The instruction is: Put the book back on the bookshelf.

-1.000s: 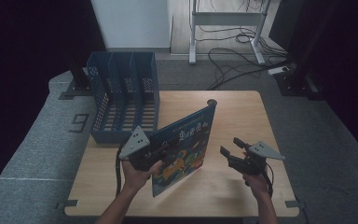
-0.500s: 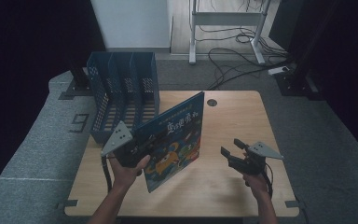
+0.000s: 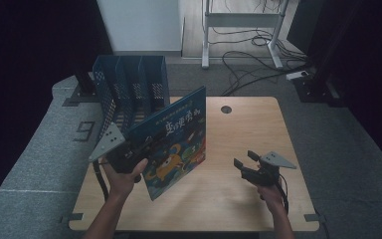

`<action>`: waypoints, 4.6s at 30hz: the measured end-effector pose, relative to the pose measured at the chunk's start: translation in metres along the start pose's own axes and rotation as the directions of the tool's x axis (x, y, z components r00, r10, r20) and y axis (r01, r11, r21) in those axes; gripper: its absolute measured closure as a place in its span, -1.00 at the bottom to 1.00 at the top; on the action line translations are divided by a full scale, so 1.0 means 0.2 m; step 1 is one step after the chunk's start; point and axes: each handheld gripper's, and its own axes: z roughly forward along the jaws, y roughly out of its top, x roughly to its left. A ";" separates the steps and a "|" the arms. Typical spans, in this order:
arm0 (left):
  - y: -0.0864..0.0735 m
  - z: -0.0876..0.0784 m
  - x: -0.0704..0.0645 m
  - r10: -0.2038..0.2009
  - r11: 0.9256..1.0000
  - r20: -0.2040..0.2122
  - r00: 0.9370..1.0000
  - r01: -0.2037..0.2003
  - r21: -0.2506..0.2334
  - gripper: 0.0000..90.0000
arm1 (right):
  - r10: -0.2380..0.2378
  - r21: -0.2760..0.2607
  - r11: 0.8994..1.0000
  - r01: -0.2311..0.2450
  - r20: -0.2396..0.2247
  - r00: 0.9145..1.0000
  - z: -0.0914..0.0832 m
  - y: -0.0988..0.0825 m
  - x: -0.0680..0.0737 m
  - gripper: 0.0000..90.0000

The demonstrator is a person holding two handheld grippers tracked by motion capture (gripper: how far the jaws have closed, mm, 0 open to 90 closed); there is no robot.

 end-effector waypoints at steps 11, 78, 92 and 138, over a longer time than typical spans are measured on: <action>0.10 -0.02 0.04 0.016 1.000 -0.029 0.999 -0.016 -0.010 0.83 | -0.034 0.067 0.997 0.034 0.007 0.999 0.08 -0.06 0.04 -0.34; 0.24 -0.14 0.33 -0.010 0.998 -0.262 0.965 -0.005 -0.059 0.83 | 0.017 0.166 0.986 -0.031 0.088 0.996 0.14 -0.17 -0.06 -0.32; 0.24 -0.19 0.36 0.014 0.998 -0.322 0.947 -0.033 -0.052 0.83 | 0.005 0.188 0.982 -0.022 0.088 0.996 0.15 -0.18 -0.06 -0.32; 0.21 0.04 0.55 -0.021 0.999 -0.429 0.903 0.008 -0.034 0.83 | 0.020 0.211 0.977 -0.040 0.099 0.995 0.17 -0.21 -0.08 -0.32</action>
